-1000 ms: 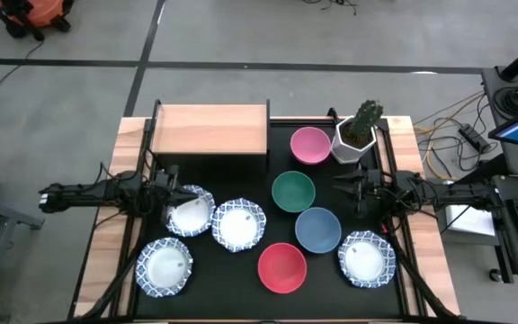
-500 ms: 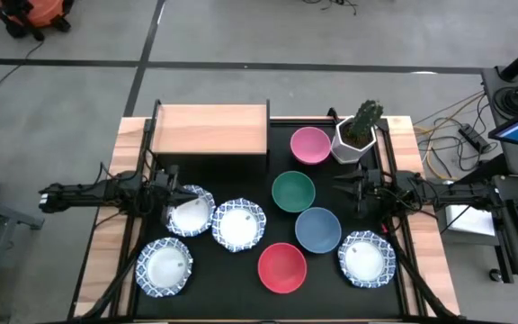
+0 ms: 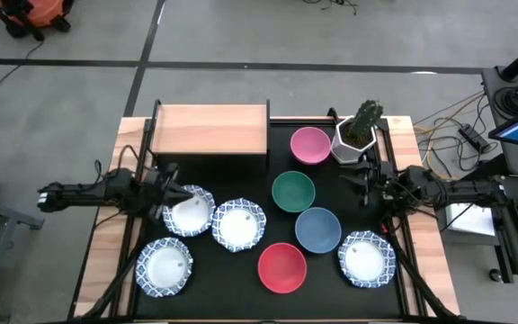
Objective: Place and stack bowls onto a shelf
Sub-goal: Put the green bowl on the shelf
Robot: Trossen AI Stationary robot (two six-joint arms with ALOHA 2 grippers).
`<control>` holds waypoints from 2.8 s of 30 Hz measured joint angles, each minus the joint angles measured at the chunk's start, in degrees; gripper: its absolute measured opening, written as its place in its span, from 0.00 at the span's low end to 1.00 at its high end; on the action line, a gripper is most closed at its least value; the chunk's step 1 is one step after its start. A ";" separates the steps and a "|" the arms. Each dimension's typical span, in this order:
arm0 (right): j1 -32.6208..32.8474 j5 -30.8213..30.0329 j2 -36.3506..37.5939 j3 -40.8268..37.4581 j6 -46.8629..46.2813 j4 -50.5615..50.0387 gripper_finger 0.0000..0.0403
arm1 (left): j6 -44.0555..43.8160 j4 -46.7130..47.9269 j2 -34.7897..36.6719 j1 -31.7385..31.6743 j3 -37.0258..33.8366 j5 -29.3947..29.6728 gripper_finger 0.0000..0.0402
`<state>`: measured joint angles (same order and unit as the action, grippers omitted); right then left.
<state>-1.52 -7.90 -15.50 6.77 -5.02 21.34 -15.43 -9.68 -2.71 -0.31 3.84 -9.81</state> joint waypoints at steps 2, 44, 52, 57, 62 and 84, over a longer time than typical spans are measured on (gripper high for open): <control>0.00 -1.68 -3.29 2.66 0.17 -0.26 0.33 | 0.06 -2.89 -0.72 0.01 0.00 -1.46 0.00; -0.02 -11.62 -54.08 68.54 -4.60 -61.44 0.33 | 7.79 -39.05 -46.41 6.96 10.11 6.74 0.00; -1.41 -11.63 -59.86 72.65 -11.37 -76.43 0.33 | 7.03 -38.95 -54.36 6.92 12.14 10.98 0.00; -5.87 -11.63 -63.89 76.22 -22.44 -86.09 0.33 | 7.90 -38.96 -58.03 6.81 14.83 23.10 0.00; -11.49 -8.40 -68.23 78.08 -24.16 -90.34 0.33 | 10.38 -36.38 -59.92 6.88 18.46 25.78 0.00; -13.21 7.57 -74.00 78.27 -26.25 -90.20 0.33 | 15.48 14.00 -51.92 7.14 35.97 30.26 0.00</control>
<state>-14.73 -0.32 -89.50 85.04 -31.28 -68.86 0.05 4.32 -54.62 6.83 39.81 20.44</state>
